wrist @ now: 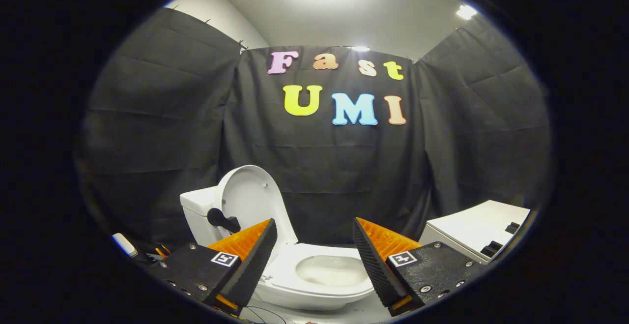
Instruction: Open the toilet lid.
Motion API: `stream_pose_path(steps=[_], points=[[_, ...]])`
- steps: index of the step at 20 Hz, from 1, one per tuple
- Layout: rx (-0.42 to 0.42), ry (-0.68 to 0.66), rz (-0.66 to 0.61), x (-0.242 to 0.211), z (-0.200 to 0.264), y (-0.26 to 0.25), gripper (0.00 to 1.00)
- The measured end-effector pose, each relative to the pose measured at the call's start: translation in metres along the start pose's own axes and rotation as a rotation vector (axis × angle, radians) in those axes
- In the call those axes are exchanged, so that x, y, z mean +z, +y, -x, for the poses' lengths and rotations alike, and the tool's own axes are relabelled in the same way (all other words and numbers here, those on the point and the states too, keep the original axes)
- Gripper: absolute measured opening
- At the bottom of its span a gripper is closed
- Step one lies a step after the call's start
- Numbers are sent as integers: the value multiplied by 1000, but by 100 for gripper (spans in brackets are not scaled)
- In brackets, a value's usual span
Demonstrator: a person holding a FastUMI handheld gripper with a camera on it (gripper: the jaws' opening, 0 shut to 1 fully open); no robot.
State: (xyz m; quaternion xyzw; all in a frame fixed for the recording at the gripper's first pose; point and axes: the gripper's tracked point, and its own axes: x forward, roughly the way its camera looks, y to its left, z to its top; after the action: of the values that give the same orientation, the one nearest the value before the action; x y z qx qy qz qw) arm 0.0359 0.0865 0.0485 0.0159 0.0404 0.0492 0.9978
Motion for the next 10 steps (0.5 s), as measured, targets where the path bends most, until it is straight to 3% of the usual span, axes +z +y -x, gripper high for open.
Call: stream_pose_path(steps=[10], points=[[-26, -30, -1, 2, 34, -22, 95]])
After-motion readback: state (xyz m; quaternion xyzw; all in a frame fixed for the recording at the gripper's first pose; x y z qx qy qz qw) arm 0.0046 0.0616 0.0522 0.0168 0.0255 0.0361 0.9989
